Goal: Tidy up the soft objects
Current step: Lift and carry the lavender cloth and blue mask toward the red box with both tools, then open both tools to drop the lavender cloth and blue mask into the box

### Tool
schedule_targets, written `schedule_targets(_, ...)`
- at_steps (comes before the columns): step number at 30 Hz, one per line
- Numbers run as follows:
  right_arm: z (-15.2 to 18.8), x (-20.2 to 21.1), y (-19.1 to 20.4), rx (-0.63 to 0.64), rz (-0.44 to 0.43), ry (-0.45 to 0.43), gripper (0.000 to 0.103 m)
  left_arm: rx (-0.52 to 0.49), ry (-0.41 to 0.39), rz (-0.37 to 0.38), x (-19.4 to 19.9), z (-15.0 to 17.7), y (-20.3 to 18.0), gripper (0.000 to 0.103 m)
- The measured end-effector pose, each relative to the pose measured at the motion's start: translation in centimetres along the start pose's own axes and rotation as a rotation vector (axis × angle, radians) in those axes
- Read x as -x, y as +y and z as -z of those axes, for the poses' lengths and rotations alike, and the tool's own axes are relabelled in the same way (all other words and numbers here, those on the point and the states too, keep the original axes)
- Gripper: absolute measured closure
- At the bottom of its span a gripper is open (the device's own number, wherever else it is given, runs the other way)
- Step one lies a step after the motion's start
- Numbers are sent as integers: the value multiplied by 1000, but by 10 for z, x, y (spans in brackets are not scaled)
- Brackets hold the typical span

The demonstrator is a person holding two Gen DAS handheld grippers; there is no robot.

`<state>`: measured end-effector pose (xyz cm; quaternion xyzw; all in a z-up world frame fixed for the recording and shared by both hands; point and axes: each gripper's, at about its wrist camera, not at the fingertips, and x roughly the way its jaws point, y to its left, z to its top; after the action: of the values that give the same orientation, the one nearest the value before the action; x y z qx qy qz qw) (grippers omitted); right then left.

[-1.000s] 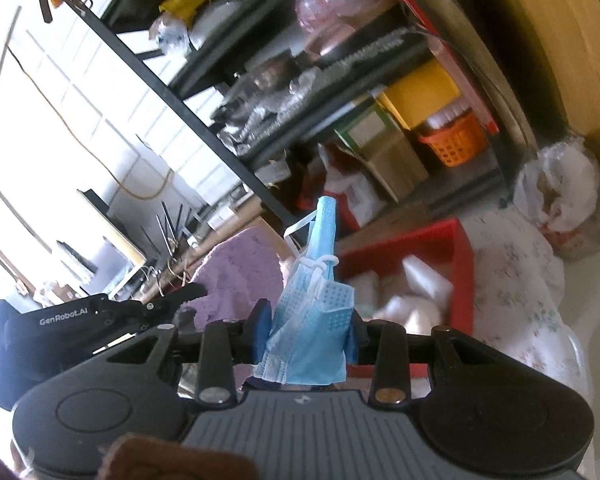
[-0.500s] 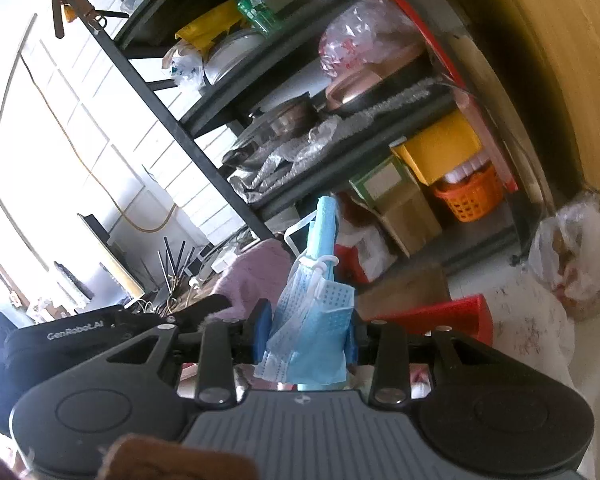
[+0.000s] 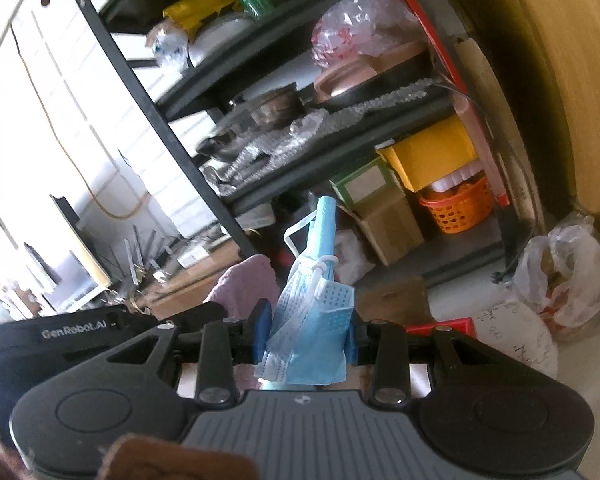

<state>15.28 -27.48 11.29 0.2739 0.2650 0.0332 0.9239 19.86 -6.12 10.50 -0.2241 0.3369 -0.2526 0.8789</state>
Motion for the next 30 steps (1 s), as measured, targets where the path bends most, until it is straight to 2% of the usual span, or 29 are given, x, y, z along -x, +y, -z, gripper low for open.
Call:
schedule_targets(4, 5, -19, -6, 18, 39, 31, 95, -58, -4, -81, -13, 2, 2, 97)
schedule_targets(11, 15, -46, -17, 31, 93, 86, 94, -118, 16, -162, -33, 8, 7, 94)
schedule_targets(13, 18, -53, -18, 46, 109, 116, 91, -127, 16, -168, -34, 8, 7, 88)
schedule_targets(14, 20, -55, -19, 44, 114, 129, 84, -134, 11, -176, -34, 9, 7, 86)
schedule_targets(16, 23, -57, -20, 42, 127, 135, 74, -153, 9, -191, -34, 9, 5, 72)
schedule_targets(17, 24, -57, -19, 47, 132, 136, 72, -159, 7, -197, -33, 9, 4, 68)
schedule_targets(22, 23, -50, -19, 40, 138, 125, 66, -188, -13, -217, -28, 10, -2, 52)
schedule_targets(30, 21, -41, -13, 41, 127, 105, 64, -228, -42, -238, -20, 12, -11, 37)
